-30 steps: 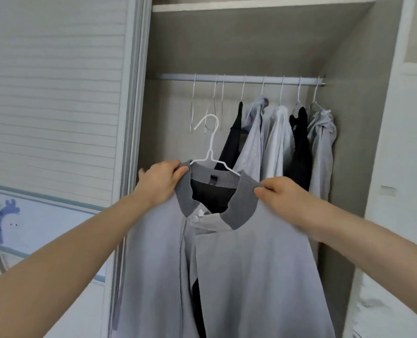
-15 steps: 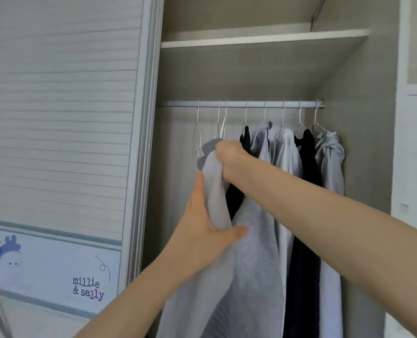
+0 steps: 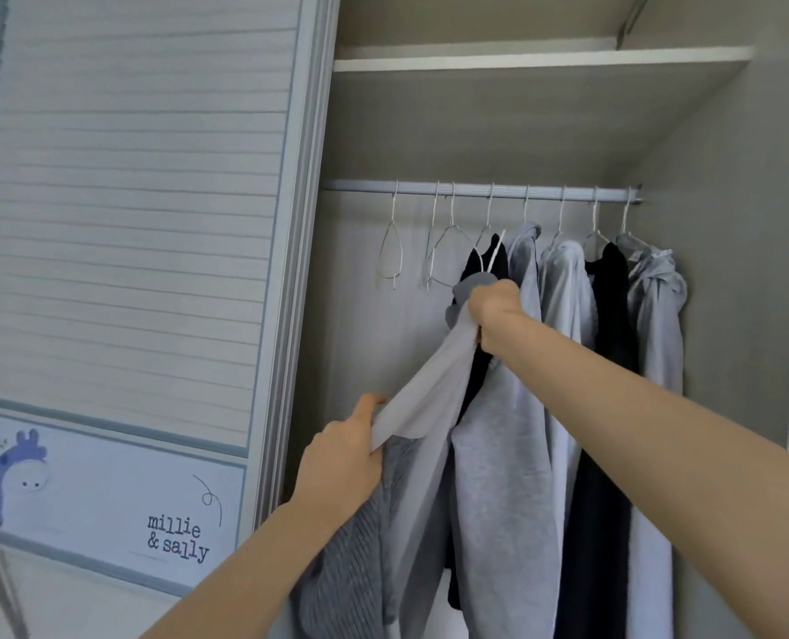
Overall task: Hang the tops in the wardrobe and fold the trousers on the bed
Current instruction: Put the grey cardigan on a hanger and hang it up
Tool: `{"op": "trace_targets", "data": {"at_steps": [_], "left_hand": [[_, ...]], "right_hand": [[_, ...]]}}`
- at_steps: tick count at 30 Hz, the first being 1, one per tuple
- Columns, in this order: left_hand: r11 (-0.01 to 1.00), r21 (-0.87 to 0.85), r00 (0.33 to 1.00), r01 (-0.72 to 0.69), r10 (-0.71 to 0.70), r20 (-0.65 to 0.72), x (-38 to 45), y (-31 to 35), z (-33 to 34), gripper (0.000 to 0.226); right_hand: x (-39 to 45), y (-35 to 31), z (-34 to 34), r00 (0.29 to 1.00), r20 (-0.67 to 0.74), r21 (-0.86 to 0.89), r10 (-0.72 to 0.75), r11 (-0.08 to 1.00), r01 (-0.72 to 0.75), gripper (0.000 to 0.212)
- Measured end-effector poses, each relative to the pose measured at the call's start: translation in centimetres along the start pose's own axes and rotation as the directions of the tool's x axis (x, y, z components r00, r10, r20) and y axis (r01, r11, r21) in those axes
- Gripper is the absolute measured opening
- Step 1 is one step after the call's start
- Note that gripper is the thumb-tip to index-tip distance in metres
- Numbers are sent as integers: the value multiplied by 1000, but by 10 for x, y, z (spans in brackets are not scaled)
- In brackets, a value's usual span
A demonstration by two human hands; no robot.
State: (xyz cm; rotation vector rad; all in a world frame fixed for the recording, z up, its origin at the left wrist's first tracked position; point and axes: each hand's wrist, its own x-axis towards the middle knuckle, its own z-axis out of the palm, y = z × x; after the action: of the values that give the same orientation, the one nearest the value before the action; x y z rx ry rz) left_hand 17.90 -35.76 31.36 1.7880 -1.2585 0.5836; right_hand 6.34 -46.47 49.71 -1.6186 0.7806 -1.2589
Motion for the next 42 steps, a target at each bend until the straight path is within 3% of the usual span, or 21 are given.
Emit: {"op": "trace_targets", "data": {"at_steps": [3,6,8,10,18,22,25,36,42], "left_hand": [[994,-36,995,-101,100,-16,0,7,18,64],[973,-37,973,-228,229,26,-7,11,44,88],[936,90,940,-342,339,39,-13,12,64,107],[912,182,929,-369,366,49,-14,5,75,119],[854,274,886,-442,463,-12,48,-16,95,104],[820,317,856,-477,515,-43,81,-17,106,91],[785,339,828,-518,560,-33,91,-18,118,89],[768,304,804,-564,594,-7,102,-23,143,96],[754,260,775,-604,631,-29,97,-10,144,98]], "right_hand": [[18,5,-5,999,0,-58,-34,998,34,32],[21,18,-11,996,8,-128,-91,988,91,9],[19,37,-16,991,44,-207,-130,969,136,25],[14,57,-18,980,84,-242,-178,951,193,36],[62,68,-28,991,22,-121,-131,984,133,23],[87,62,-33,961,50,-281,-270,920,273,37],[95,64,-36,920,132,-408,-369,826,390,28],[83,76,-41,815,160,-430,-558,703,566,26],[68,72,-47,812,150,-375,-564,728,575,27]]}}
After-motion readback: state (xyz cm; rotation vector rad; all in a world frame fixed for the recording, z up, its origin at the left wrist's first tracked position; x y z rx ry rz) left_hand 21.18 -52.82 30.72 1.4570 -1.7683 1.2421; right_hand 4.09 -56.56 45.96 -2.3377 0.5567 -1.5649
